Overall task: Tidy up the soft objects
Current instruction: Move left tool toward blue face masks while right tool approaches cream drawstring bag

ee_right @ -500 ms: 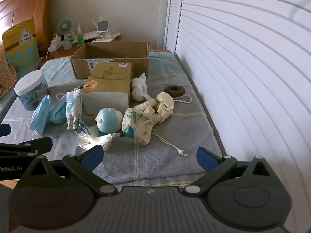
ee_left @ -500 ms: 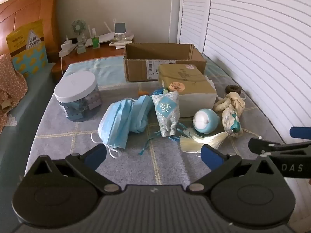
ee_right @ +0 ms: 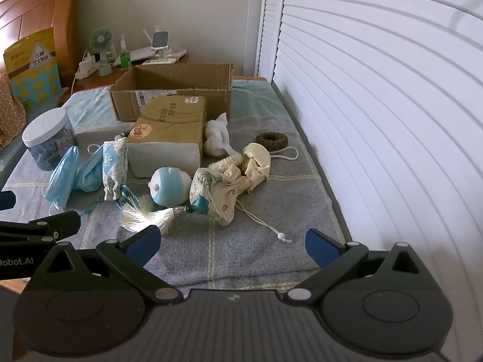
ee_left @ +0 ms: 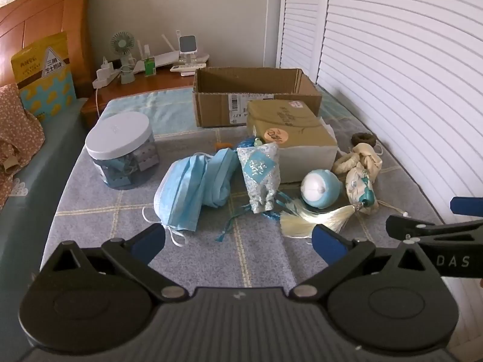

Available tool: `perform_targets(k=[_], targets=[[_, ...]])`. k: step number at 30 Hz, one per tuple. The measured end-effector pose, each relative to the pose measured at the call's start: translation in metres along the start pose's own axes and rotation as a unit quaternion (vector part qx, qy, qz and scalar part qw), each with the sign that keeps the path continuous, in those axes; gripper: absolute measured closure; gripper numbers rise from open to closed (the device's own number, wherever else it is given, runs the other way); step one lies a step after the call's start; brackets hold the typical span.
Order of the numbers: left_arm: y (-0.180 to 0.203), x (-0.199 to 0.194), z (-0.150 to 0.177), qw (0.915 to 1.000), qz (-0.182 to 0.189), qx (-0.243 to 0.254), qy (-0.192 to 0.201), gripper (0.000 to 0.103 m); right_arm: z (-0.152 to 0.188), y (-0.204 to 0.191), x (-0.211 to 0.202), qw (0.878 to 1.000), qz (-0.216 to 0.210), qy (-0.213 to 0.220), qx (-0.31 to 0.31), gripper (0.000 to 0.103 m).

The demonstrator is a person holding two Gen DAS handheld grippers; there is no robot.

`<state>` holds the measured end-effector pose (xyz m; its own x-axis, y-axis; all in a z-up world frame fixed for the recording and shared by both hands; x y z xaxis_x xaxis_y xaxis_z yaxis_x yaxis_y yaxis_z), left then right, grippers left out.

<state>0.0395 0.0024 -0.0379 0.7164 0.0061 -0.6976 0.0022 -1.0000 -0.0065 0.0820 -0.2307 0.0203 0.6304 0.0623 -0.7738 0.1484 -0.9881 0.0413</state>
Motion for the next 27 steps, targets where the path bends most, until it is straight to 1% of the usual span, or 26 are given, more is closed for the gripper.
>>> perform_targets(k=[27], targets=[[0.0071, 0.0000, -0.0056, 1.0000, -0.003, 0.001, 0.000, 0.000, -0.0048, 0.0047, -0.0020, 1.000, -0.010, 0.005, 0.000, 0.000]])
Point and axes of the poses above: each gripper's, at about its wrist camera, not at the fingertips, and x roughly the way its jaws point, y to its right, z to its underside, the point moved 6 cm from there along x, roughly the way its jaws point, and after that the axes turned 2 degrees about x, right-handed, at the moved point
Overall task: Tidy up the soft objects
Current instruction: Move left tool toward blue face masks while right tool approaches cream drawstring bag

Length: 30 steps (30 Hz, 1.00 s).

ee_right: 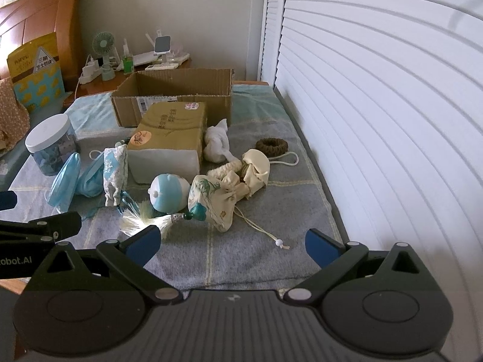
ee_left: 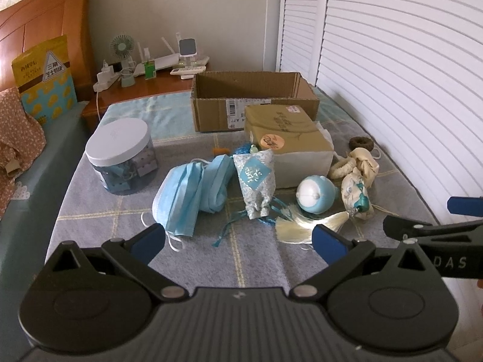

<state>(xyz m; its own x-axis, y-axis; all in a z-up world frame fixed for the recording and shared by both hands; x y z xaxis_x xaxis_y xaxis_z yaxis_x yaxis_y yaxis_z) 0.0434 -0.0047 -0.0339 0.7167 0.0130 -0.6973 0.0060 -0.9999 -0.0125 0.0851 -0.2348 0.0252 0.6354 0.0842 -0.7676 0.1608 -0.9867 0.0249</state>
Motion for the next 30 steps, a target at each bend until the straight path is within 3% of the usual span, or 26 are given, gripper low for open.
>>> perform_targets(k=[30], targets=[[-0.008, -0.005, -0.012, 0.9993, 0.022, 0.006, 0.028, 0.000, -0.014, -0.012, -0.014, 0.999, 0.029, 0.030, -0.031, 0.000]])
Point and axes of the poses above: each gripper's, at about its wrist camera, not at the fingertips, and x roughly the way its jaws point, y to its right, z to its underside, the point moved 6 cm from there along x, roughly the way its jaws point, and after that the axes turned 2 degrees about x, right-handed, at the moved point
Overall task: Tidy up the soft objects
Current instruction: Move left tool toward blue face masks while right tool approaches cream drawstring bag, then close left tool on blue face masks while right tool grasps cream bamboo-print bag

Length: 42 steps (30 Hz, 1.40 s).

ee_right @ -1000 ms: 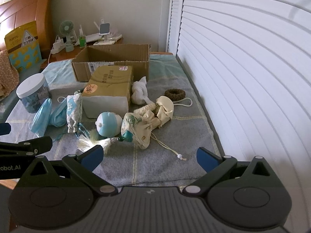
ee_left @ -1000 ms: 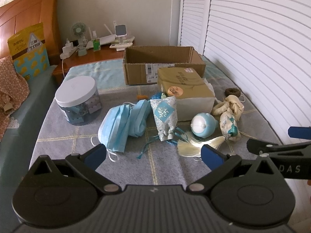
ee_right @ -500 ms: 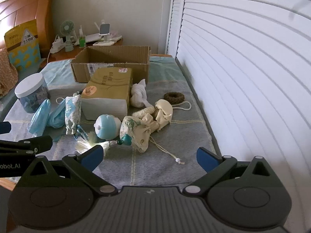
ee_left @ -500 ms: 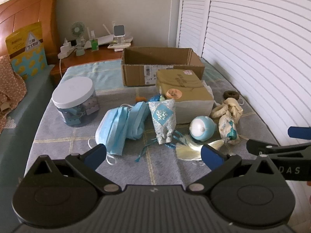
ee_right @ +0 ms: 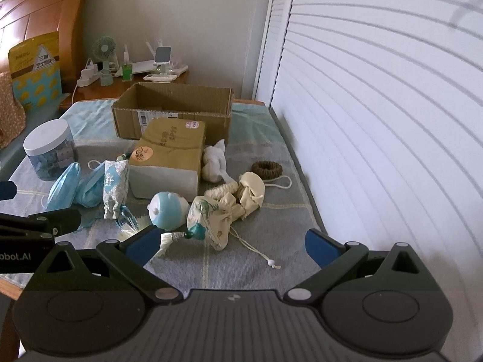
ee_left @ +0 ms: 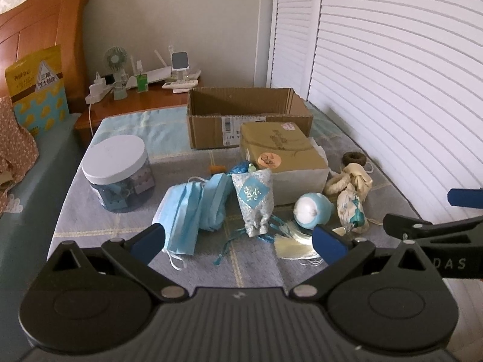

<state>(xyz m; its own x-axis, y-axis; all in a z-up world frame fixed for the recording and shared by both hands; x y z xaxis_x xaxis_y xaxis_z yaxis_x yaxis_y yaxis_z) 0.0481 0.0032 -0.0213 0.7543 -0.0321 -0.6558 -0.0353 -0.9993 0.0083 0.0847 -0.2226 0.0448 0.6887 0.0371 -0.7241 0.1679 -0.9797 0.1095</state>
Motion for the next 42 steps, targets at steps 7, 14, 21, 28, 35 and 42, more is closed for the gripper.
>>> perform_targets(k=[7, 14, 21, 28, 35, 42], targets=[[-0.001, 0.003, -0.002, 0.9999, 0.007, 0.011, 0.003, 0.001, -0.001, -0.003, 0.001, 1.000, 0.001, 0.000, -0.006, 0.000], [-0.003, 0.013, -0.002, 0.9996, 0.026, 0.010, -0.001, 0.001, -0.003, -0.005, 0.007, 1.000, -0.002, 0.009, -0.019, 0.000], [-0.003, 0.025, 0.001, 0.9987, 0.040, 0.031, 0.013, 0.000, 0.001, -0.006, 0.021, 0.999, -0.027, 0.006, -0.027, 0.000], [-0.012, 0.042, 0.010, 0.9973, 0.049, 0.054, 0.006, 0.000, 0.008, -0.012, 0.036, 0.997, -0.063, 0.004, -0.040, 0.000], [-0.028, 0.060, 0.016, 0.9978, 0.025, 0.061, -0.007, 0.000, 0.015, -0.012, 0.053, 0.995, -0.084, -0.008, -0.047, 0.000], [-0.048, 0.069, 0.012, 0.9985, 0.036, 0.041, 0.001, 0.001, 0.020, -0.008, 0.065, 0.994, -0.101, -0.019, -0.036, 0.000]])
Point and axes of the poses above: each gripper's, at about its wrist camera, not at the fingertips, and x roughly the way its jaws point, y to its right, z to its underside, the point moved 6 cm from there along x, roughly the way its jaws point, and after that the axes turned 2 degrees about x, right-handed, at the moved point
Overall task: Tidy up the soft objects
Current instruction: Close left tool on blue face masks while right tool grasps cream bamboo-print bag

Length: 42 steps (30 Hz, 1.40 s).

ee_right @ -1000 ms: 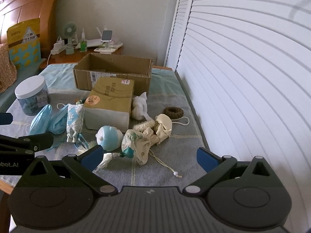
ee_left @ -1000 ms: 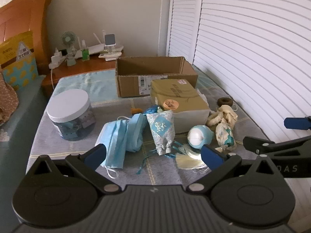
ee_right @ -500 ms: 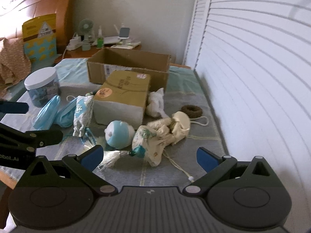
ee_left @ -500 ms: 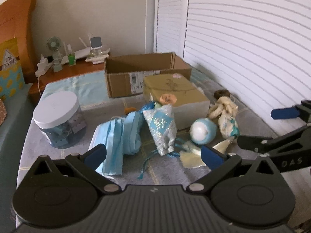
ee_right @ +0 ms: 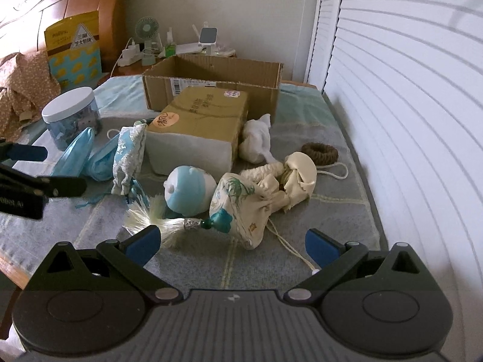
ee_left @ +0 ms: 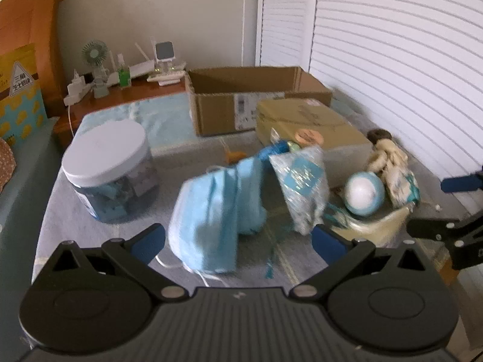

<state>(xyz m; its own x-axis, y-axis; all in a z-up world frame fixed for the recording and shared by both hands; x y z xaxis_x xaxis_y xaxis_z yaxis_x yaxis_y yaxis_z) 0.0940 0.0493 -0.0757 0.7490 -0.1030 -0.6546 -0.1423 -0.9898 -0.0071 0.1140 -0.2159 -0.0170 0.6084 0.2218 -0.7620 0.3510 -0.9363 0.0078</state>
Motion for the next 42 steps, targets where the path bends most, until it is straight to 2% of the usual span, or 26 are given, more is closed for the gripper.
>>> perform_targets(k=[5, 12, 18, 22, 24, 26, 33, 38, 40, 42], targets=[[-0.013, 0.004, -0.009, 0.9998, 0.002, 0.018, 0.009, 0.005, -0.001, 0.003, 0.003, 1.000, -0.006, 0.000, 0.003, 0.000], [-0.027, 0.022, -0.007, 0.9996, 0.026, 0.007, 0.001, 0.026, -0.001, 0.006, 0.007, 1.000, -0.022, 0.004, 0.009, 0.000], [-0.034, 0.032, 0.000, 0.9991, 0.036, -0.017, -0.017, 0.030, -0.008, 0.017, 0.004, 0.999, -0.023, 0.026, 0.030, 0.001], [-0.034, 0.032, -0.001, 0.9990, 0.039, -0.012, -0.018, 0.030, -0.017, 0.027, -0.001, 0.998, -0.020, 0.040, 0.044, 0.008], [-0.034, 0.034, -0.001, 0.9989, 0.040, -0.013, -0.020, 0.030, -0.019, 0.031, 0.004, 0.998, -0.022, 0.033, 0.049, 0.019], [-0.033, 0.035, -0.002, 0.9989, 0.041, -0.013, -0.020, 0.030, -0.017, 0.033, 0.013, 0.998, -0.024, 0.017, 0.053, 0.026], [-0.034, 0.037, -0.001, 0.9987, 0.043, -0.012, -0.025, 0.030, -0.009, 0.029, 0.034, 0.995, -0.061, -0.009, 0.075, 0.029], [-0.032, 0.039, 0.000, 0.9985, 0.047, -0.009, -0.028, 0.030, -0.008, 0.024, 0.042, 0.994, -0.076, -0.019, 0.075, 0.035], [-0.032, 0.039, 0.000, 0.9983, 0.050, -0.009, -0.029, 0.034, -0.008, 0.023, 0.045, 0.994, -0.077, -0.021, 0.071, 0.039], [-0.031, 0.038, 0.000, 0.9977, 0.058, -0.011, -0.031, 0.045, -0.009, 0.021, 0.045, 0.994, -0.078, -0.021, 0.068, 0.044]])
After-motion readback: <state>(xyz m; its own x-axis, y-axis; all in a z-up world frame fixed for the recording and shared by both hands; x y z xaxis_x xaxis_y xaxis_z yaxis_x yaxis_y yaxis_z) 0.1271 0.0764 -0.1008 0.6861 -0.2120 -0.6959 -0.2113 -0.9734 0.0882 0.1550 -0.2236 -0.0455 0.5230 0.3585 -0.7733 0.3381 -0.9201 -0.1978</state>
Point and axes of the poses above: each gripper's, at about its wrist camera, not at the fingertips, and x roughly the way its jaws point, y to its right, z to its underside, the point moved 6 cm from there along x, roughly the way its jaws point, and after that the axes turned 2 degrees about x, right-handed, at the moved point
